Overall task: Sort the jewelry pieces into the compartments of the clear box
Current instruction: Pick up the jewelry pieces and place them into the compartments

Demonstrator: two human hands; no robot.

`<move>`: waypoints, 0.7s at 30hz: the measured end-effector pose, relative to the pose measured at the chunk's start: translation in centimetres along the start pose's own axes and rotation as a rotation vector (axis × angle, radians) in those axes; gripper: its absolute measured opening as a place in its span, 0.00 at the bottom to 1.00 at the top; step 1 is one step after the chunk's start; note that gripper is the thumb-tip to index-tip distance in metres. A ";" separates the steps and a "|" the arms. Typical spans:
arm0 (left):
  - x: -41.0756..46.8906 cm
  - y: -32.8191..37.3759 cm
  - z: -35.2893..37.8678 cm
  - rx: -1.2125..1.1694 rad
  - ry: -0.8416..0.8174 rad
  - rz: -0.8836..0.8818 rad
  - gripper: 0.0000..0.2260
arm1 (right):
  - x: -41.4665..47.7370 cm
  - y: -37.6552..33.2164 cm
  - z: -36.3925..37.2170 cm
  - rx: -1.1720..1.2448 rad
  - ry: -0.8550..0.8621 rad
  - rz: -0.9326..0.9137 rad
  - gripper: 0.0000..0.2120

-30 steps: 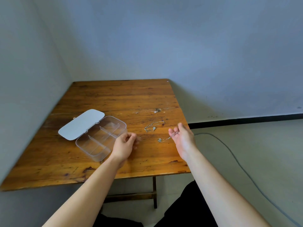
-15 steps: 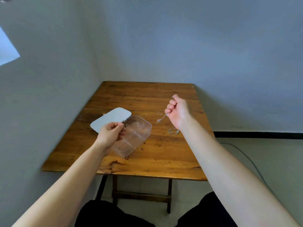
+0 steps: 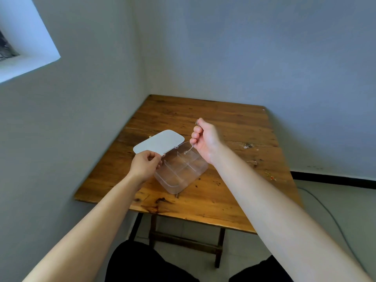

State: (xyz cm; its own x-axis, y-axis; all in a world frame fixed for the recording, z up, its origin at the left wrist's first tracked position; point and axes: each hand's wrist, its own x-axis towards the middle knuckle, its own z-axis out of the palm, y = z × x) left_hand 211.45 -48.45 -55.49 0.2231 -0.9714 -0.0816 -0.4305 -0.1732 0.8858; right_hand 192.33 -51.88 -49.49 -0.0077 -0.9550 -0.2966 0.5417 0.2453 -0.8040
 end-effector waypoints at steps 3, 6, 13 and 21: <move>0.2 -0.1 0.1 0.081 -0.014 0.044 0.05 | 0.7 1.7 -0.3 -0.082 0.014 0.012 0.09; 0.4 -0.2 0.3 0.280 -0.047 0.129 0.03 | 1.2 4.1 -1.0 -0.264 0.078 0.072 0.06; 0.2 -0.7 1.0 0.463 -0.082 0.276 0.06 | 1.7 6.3 -1.8 -0.690 0.077 0.051 0.08; 0.1 -1.4 1.1 0.290 -0.014 0.174 0.05 | 0.1 5.0 -2.4 -1.136 0.026 -0.193 0.24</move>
State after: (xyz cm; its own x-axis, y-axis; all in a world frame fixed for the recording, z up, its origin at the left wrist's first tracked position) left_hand 211.05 -48.48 -57.23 0.1131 -0.9922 0.0516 -0.6925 -0.0415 0.7203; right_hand 193.07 -50.38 -54.82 -0.0324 -0.9925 -0.1179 -0.5396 0.1167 -0.8338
